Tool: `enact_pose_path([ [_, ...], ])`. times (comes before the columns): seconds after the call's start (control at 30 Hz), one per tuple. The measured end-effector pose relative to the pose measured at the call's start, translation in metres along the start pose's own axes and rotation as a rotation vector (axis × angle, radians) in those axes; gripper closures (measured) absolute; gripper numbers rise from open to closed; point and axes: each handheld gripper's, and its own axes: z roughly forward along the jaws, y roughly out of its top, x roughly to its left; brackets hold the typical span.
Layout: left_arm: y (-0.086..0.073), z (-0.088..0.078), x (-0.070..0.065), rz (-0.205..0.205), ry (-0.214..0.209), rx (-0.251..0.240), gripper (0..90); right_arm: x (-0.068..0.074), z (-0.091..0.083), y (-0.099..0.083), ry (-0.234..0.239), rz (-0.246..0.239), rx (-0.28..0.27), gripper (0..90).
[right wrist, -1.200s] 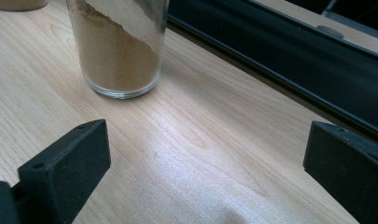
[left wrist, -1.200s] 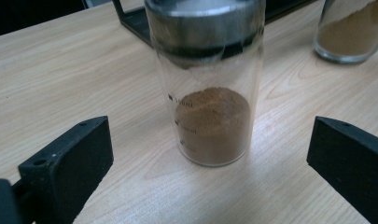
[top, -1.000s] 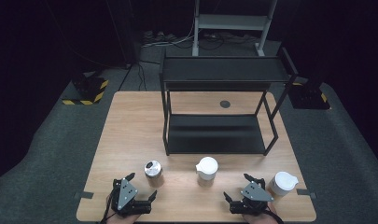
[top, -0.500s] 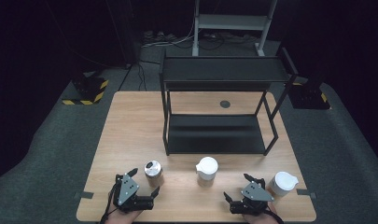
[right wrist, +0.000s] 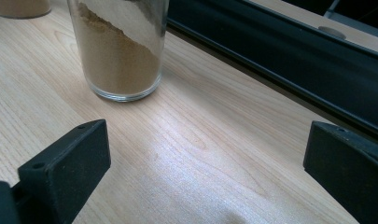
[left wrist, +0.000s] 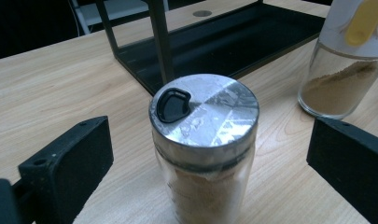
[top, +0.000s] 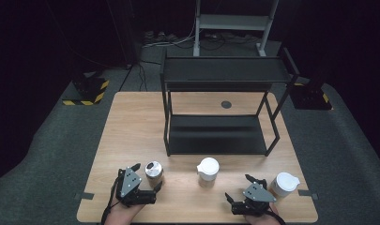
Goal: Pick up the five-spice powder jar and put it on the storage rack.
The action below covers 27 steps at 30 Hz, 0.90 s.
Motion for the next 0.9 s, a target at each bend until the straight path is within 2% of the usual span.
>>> enact_pose_path([
  [0.23, 0.002, 0.004, 0.004, -0.009, -0.016, 0.006, 7.3, -0.001, 0.000, 0.000, 0.003, 0.006, -0.001, 0.0],
  [0.33, 0.006, 0.006, 0.004, 0.010, -0.026, 0.014, 11.2, -0.001, 0.000, 0.000, 0.003, 0.006, -0.001, 0.0],
  [0.57, 0.009, 0.008, 0.004, 0.029, -0.009, 0.025, 21.8, -0.001, 0.000, 0.000, 0.004, 0.007, -0.002, 0.0],
  [0.63, 0.010, 0.010, 0.006, 0.037, -0.018, 0.032, 24.4, -0.001, 0.000, 0.000, 0.004, 0.011, -0.002, 0.0],
  [0.8, 0.010, 0.012, 0.008, 0.021, -0.020, 0.035, 28.5, -0.002, 0.000, 0.000, 0.005, 0.010, -0.002, 0.0],
  [0.83, 0.009, 0.013, 0.011, 0.007, -0.032, 0.035, 28.8, -0.002, 0.000, 0.000, 0.005, 0.009, -0.002, 0.0],
  [0.9, 0.009, 0.014, 0.011, 0.008, -0.037, 0.033, 30.2, -0.002, 0.000, 0.000, 0.006, 0.009, -0.002, 0.0],
])
